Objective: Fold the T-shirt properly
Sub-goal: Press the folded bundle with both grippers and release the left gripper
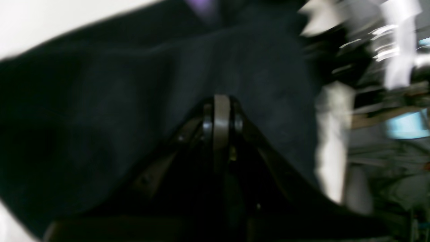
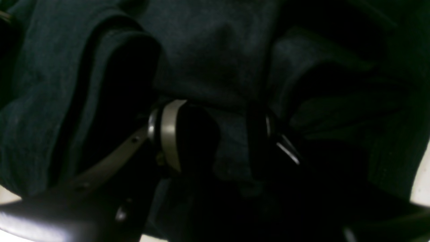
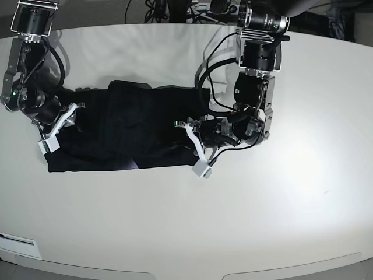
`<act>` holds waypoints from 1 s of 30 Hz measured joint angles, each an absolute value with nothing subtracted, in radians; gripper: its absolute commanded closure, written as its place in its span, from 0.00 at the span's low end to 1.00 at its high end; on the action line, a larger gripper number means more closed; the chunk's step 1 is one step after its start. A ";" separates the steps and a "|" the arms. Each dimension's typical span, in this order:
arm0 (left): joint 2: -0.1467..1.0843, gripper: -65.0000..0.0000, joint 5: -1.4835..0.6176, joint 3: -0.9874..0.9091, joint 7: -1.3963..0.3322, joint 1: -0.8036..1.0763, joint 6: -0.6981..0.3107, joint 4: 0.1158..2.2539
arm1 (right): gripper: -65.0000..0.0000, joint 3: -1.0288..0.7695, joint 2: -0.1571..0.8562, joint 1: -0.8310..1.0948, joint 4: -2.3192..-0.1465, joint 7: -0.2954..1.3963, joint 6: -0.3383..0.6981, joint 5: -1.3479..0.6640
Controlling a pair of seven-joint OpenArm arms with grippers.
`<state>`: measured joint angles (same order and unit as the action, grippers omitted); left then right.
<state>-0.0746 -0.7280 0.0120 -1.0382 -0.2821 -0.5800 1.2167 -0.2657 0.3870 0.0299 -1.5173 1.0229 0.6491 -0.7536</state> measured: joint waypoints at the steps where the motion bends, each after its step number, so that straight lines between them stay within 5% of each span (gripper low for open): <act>1: -0.075 1.00 -0.712 0.012 -1.007 -0.272 -0.570 1.217 | 0.52 -0.265 0.387 0.017 -1.517 1.032 0.649 -0.756; 6: -0.070 1.00 -0.657 0.014 -0.921 -0.223 -0.538 1.234 | 0.52 -0.261 0.413 -0.060 -1.511 1.055 0.640 -0.737; 12: -0.041 1.00 -0.709 0.014 -0.936 -0.201 -0.553 1.241 | 0.40 -0.262 0.487 -0.140 -1.511 1.033 0.462 -0.475; 16: -0.027 1.00 -0.755 0.014 -0.951 -0.203 -0.554 1.241 | 0.39 -0.265 0.518 -0.123 -1.424 1.020 0.425 -0.477; 23: -0.018 1.00 -0.776 0.014 -0.987 -0.203 -0.578 1.244 | 0.39 -0.285 0.529 -0.141 -1.152 0.952 0.571 -0.778; 30: -0.018 1.00 -0.780 0.014 -0.987 -0.203 -0.585 1.244 | 0.39 -0.287 0.486 -0.141 -1.104 1.135 0.707 -1.113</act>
